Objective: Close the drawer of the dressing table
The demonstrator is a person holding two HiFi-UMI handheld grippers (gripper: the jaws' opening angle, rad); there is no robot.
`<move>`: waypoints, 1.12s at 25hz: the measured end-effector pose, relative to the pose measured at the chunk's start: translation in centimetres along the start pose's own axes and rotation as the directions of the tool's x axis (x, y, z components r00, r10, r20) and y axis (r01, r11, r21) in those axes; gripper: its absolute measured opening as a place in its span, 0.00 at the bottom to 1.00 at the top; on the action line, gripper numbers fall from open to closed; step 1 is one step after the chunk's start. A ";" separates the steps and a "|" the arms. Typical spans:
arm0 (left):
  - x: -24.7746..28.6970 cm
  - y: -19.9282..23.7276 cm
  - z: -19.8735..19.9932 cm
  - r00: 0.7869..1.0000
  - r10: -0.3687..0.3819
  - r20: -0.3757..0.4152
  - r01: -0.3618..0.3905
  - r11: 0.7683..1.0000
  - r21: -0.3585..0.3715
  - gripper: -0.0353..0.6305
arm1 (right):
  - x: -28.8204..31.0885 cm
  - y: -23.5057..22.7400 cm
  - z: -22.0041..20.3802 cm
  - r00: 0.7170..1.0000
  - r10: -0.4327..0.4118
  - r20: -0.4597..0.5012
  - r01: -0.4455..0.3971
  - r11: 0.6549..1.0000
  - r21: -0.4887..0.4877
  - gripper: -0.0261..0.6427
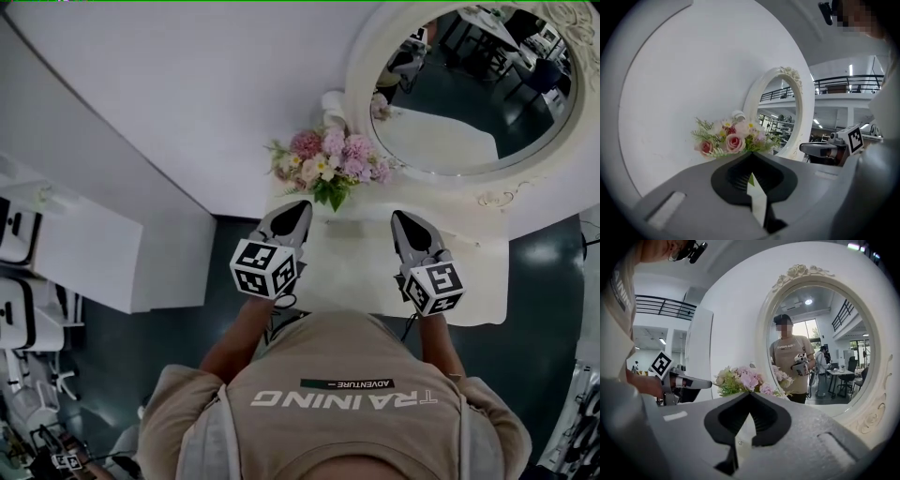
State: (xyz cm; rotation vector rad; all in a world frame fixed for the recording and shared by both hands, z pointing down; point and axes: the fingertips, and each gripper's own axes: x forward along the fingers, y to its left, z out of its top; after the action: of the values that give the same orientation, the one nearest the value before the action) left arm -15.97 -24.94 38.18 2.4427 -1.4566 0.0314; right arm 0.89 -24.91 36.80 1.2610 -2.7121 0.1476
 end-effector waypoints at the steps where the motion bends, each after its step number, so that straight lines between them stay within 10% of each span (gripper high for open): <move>1: -0.1 0.1 0.6 1.000 0.006 0.016 -0.006 1.000 0.004 0.08 | 0.0 0.1 0.5 1.000 0.000 0.007 0.000 1.000 -0.009 0.04; 10: -1.0 0.3 5.0 0.996 0.035 0.085 -0.046 0.990 0.135 0.08 | -0.4 0.2 3.5 0.997 -0.007 0.078 0.012 0.998 -0.069 0.04; 28: -1.3 -0.4 5.1 0.995 0.041 0.094 -0.055 0.987 0.148 0.08 | -0.4 1.2 3.5 0.993 -0.013 0.113 0.022 0.997 -0.078 0.04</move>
State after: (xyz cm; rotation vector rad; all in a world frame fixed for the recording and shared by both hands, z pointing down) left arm -16.92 -25.00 33.00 2.5579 -1.6064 0.0433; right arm -0.06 -24.36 33.29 1.3088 -2.7691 -0.0339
